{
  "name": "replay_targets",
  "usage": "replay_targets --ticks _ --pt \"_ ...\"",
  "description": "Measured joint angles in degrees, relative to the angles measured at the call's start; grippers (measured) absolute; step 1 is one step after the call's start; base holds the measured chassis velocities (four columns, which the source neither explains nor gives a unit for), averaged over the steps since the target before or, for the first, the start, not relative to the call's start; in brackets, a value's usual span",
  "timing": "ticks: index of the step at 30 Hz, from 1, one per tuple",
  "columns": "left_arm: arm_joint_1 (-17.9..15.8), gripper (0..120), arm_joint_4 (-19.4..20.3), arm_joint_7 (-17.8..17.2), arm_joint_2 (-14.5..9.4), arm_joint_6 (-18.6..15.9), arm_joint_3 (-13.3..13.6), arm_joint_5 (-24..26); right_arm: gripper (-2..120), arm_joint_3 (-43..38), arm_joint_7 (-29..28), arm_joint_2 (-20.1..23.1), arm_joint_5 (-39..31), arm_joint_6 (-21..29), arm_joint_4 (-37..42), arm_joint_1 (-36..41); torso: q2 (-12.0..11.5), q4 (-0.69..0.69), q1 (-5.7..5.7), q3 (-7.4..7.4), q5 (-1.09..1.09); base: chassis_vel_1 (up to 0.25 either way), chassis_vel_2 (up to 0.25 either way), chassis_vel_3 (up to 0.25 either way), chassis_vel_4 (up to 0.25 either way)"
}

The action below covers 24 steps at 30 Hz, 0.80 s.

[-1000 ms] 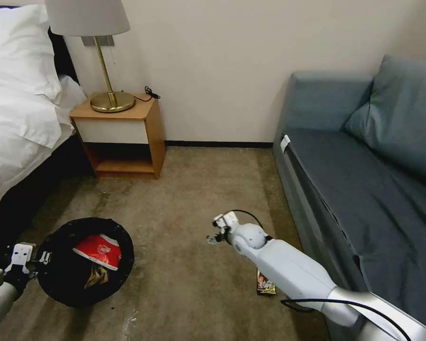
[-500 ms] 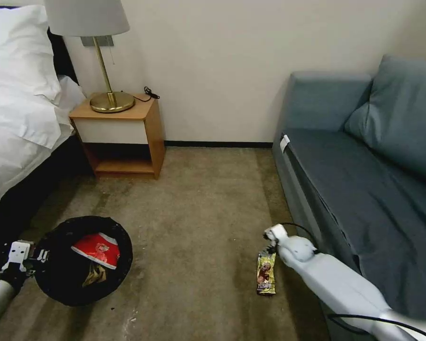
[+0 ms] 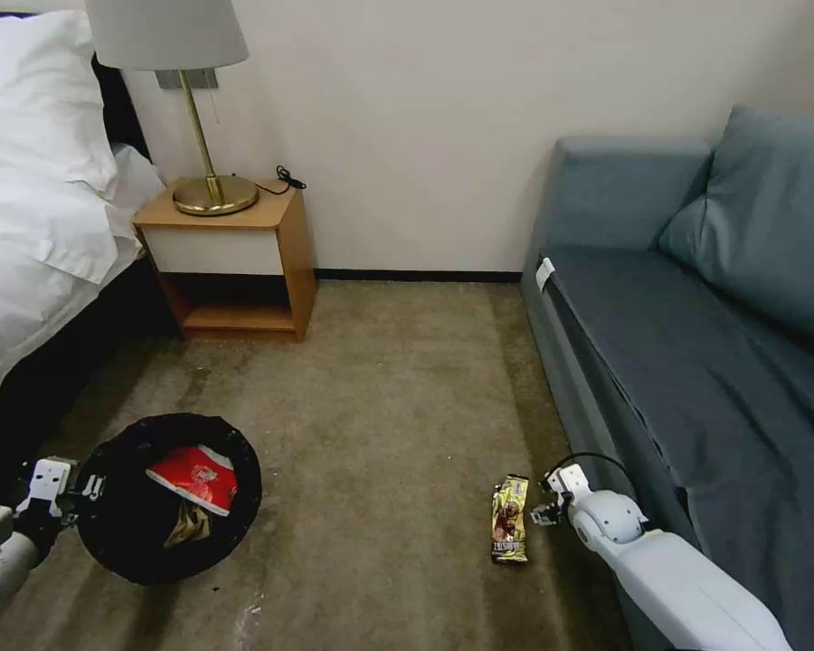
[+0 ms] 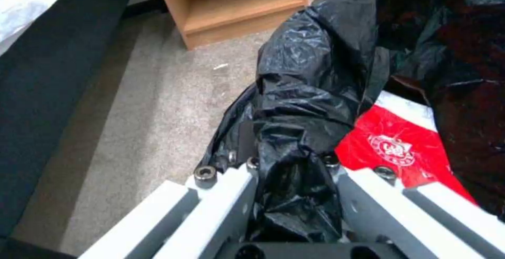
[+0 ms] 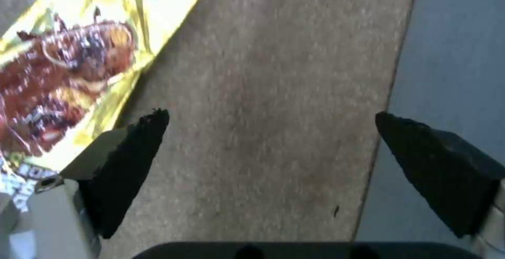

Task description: Pick up the trash bin, then pick up the garbage on the floor and place it into the trash bin.

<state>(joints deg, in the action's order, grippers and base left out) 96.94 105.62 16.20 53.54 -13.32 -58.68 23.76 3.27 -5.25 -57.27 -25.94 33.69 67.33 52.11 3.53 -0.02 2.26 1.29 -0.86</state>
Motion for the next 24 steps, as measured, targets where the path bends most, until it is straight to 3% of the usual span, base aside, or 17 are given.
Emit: replay_targets --ticks 24 --pt "-0.03 1 -0.94 0.38 0.16 0.10 0.64 -1.56 100 1.00 4.30 -6.40 5.64 -6.53 -10.83 -6.78 0.00 -0.01 0.00 0.01 -0.01 0.000 0.000 0.000 0.000"
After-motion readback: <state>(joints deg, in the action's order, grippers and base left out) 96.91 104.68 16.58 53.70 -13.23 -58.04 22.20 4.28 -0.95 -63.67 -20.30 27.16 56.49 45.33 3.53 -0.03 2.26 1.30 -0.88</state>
